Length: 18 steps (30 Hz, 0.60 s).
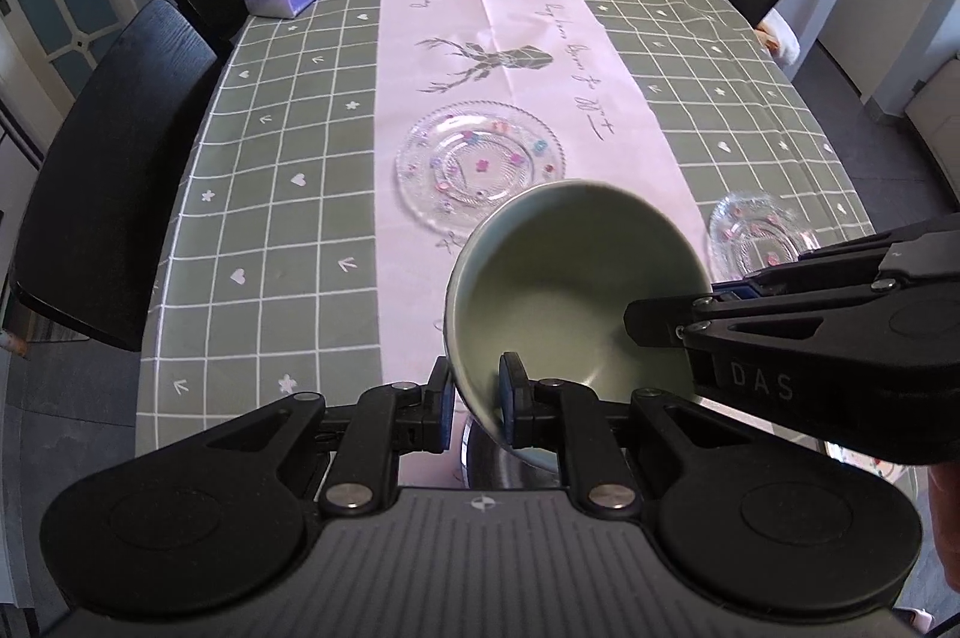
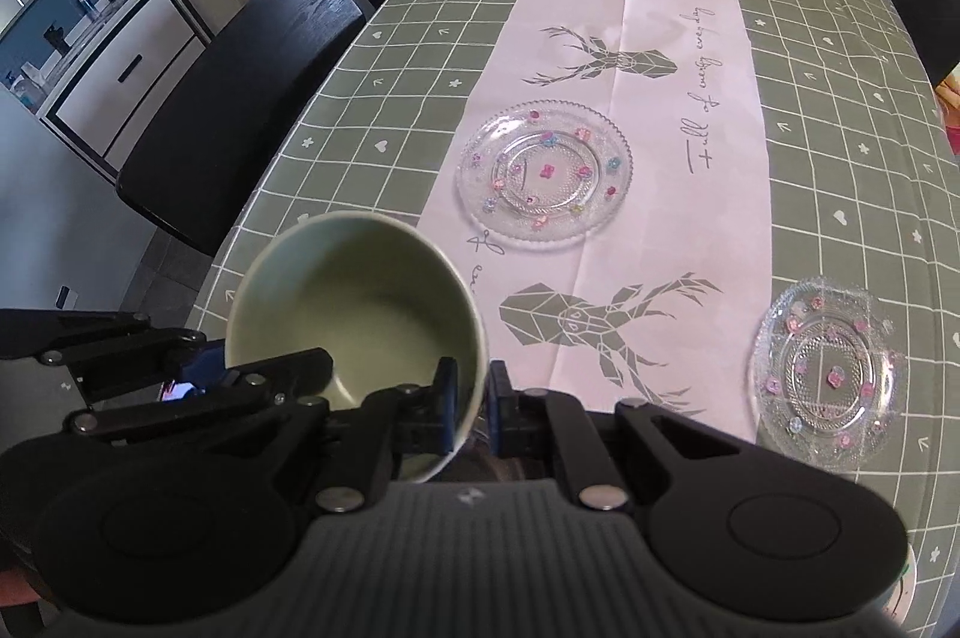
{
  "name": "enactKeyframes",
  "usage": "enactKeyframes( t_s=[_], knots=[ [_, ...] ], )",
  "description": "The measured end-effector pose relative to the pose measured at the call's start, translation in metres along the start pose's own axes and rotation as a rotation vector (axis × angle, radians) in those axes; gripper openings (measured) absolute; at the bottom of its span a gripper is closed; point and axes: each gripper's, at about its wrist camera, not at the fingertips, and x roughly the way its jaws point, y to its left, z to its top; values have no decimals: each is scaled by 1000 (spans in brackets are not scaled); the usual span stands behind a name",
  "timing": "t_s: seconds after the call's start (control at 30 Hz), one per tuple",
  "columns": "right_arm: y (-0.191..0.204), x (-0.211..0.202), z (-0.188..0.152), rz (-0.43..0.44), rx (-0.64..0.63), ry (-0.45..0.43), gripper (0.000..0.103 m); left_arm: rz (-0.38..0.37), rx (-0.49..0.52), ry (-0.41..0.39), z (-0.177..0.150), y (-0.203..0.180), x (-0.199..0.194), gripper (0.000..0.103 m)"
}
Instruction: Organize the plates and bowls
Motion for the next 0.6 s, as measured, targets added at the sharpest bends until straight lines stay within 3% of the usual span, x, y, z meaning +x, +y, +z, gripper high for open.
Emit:
enactKeyframes(
  t_s=[0.6],
  knots=[
    [-6,28,-35,-25,-30,111,8,-50,-51,143,-35,-5,28,17]
  ],
)
